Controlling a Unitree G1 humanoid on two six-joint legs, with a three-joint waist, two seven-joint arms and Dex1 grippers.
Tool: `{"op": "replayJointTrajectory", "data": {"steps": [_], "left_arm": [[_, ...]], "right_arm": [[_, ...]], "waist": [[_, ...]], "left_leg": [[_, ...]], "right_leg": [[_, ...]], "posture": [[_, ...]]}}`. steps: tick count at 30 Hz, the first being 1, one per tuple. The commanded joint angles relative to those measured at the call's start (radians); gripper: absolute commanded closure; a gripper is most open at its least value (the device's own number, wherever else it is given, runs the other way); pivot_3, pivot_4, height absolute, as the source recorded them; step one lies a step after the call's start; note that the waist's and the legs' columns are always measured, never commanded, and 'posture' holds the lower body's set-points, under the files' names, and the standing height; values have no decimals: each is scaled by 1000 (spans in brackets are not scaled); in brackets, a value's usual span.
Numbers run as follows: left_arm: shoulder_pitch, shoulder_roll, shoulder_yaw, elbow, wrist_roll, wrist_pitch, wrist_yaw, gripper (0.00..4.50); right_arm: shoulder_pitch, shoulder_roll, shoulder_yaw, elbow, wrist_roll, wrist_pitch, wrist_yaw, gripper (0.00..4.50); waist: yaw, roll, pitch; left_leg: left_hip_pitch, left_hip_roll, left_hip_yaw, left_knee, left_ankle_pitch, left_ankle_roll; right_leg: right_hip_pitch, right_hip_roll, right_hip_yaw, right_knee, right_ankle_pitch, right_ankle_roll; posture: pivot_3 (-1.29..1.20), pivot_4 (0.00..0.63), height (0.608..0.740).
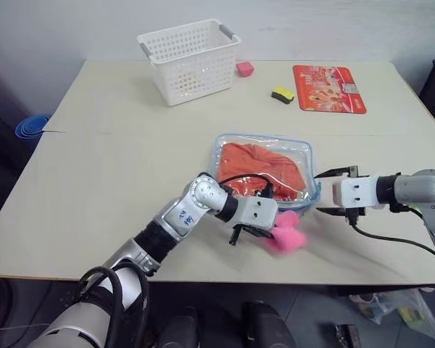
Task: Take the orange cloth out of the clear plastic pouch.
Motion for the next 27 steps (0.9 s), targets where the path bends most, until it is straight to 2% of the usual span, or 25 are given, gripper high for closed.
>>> {"op": "replayJointTrajectory", "data": {"steps": [1, 9, 14, 17, 22, 27], "left_arm": [[11, -2, 22, -43, 3, 22, 5, 4500], [37, -9, 52, -96, -13, 98, 21, 4500], [51, -29, 119, -145, -30, 229, 103, 4500], [85, -5, 217, -260, -97, 384, 137, 4500], [276, 163, 414, -568, -197, 642, 178, 4500], [475, 308, 575, -784, -276, 773, 216, 4500]], "right_arm": [[-34, 8, -12, 16, 23, -24, -4, 1690], [-61, 21, 4, 67, 23, -82, 14, 4488], [-75, 28, 29, 120, -23, -133, -10, 4488], [-104, 31, 44, 178, -61, -170, -42, 4488], [-185, 26, 56, 301, -103, -303, -107, 4488], [-244, 7, 86, 435, -136, -430, -108, 4488]], "waist": [[0, 0, 0], [-8, 0, 0], [-14, 0, 0], [-17, 0, 0], [-36, 0, 0], [-41, 0, 0]], "left_leg": [[0, 0, 0, 0, 0, 0], [0, 0, 0, 0, 0, 0], [0, 0, 0, 1, 0, 0], [0, 0, 0, 1, 0, 0], [1, 1, -1, 1, 1, -2], [1, 1, -2, 0, 1, -3]], "right_leg": [[0, 0, 0, 0, 0, 0], [0, 0, 0, 1, 0, 0], [0, 0, 0, 2, 0, 0], [0, 0, 0, 4, 0, 0], [-1, 0, 1, 5, 0, 0], [-1, -1, 0, 4, 0, 0]], "posture": [[0, 150, 740], [0, 150, 740], [0, 150, 740], [0, 150, 740], [0, 150, 740], [0, 150, 740]]}}
